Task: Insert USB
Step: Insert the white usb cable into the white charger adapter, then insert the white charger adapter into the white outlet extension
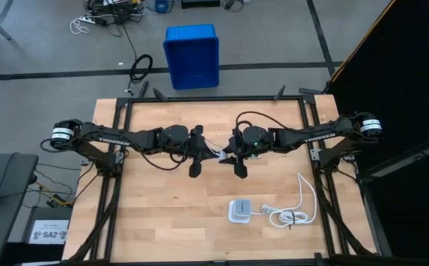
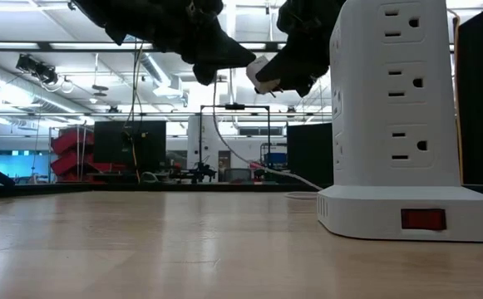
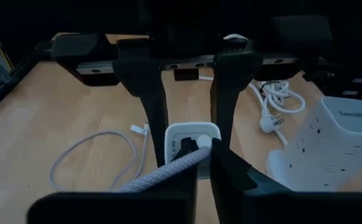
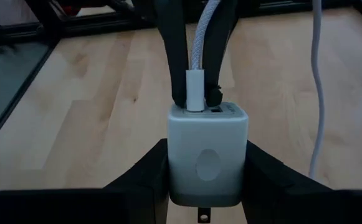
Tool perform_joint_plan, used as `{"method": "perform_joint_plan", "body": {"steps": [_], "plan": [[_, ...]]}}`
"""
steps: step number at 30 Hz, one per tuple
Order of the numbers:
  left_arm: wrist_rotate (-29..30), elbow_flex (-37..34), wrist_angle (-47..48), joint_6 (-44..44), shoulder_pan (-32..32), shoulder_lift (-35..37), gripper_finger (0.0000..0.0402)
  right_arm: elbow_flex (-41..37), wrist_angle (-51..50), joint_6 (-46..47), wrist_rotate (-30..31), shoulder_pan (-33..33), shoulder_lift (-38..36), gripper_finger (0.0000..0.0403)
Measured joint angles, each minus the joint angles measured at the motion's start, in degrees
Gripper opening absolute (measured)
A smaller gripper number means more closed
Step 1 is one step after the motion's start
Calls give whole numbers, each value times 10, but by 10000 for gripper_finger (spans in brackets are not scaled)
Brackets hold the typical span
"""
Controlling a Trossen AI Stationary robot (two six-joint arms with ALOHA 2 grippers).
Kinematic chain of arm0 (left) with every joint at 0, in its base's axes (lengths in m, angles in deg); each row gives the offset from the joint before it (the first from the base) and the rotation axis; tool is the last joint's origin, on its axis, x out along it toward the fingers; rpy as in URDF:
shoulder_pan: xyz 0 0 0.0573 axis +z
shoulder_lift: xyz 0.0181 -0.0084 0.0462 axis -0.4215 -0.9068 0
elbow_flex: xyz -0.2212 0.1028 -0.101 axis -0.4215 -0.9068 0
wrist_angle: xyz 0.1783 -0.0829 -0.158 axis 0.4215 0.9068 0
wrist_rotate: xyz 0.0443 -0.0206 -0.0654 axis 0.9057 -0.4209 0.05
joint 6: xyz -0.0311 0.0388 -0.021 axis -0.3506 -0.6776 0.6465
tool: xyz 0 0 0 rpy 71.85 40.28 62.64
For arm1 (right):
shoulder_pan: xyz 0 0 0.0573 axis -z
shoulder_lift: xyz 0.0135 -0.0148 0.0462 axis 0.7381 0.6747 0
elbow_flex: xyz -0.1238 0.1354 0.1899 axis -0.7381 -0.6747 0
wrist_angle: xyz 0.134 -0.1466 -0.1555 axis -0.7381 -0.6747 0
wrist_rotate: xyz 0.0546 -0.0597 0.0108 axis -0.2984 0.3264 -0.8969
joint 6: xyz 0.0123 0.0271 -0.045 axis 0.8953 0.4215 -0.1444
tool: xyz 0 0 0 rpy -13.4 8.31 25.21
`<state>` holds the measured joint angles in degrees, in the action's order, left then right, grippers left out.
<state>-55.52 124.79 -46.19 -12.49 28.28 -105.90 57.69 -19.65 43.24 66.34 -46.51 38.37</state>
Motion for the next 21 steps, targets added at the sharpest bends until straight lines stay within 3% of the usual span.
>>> {"method": "perform_joint_plan", "body": {"steps": [6,12,21], "plan": [[3,-1,10,-21,0,19,75,0,28,0,19,0,0,111],[29,-3,86,-46,0,68,128,2,50,11,33,1,-1,111],[64,-3,192,-37,-9,106,163,5,63,7,-4,11,-4,111]]}}
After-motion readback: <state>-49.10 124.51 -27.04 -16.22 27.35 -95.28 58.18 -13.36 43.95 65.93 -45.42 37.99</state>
